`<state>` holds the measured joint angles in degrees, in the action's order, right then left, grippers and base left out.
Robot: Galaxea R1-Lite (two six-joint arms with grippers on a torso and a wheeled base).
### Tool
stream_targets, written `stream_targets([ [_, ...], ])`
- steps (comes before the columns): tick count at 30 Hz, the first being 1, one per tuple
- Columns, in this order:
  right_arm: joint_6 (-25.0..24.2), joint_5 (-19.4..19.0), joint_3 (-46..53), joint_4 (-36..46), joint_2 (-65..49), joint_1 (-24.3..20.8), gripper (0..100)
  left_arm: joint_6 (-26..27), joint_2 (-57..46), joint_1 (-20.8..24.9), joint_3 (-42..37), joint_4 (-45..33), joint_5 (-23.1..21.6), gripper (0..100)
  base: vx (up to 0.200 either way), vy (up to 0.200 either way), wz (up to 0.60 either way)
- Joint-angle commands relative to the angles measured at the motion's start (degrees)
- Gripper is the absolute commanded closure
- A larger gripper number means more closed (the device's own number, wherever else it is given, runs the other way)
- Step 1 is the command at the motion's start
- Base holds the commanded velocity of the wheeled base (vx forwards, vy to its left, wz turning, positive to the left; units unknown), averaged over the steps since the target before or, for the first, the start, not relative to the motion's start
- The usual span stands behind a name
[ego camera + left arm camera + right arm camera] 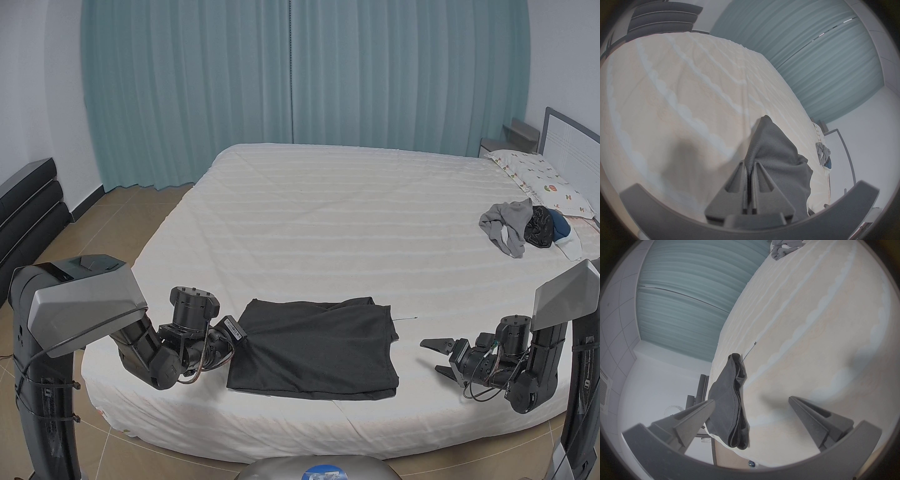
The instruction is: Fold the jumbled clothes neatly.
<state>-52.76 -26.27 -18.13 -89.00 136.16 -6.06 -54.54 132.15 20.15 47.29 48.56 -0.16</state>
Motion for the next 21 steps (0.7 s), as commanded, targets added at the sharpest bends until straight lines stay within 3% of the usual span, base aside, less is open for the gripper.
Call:
stream_targets([
  [1,0.03,-0.01,0.02,-0.47,0.07,-0.01,0,0.05,-0.05,0.42,-0.44,0.14,-0.02,100,0.0,0.0,0.0],
  [17,0.2,-0.01,0.11,-0.47,0.07,-0.01,0,0.14,-0.22,1.29,-2.2,0.14,0.07,100,0.0,0.0,0.0],
  [18,0.2,-0.01,0.11,-0.47,0.07,-0.01,0,0.14,-0.31,1.29,-2.46,0.14,0.07,0,0.0,0.0,0.0],
  [21,0.29,-0.01,0.11,-0.47,0.07,-0.01,0,0.14,-0.4,1.38,-2.55,0.22,0.07,0,0.0,0.0,0.0],
])
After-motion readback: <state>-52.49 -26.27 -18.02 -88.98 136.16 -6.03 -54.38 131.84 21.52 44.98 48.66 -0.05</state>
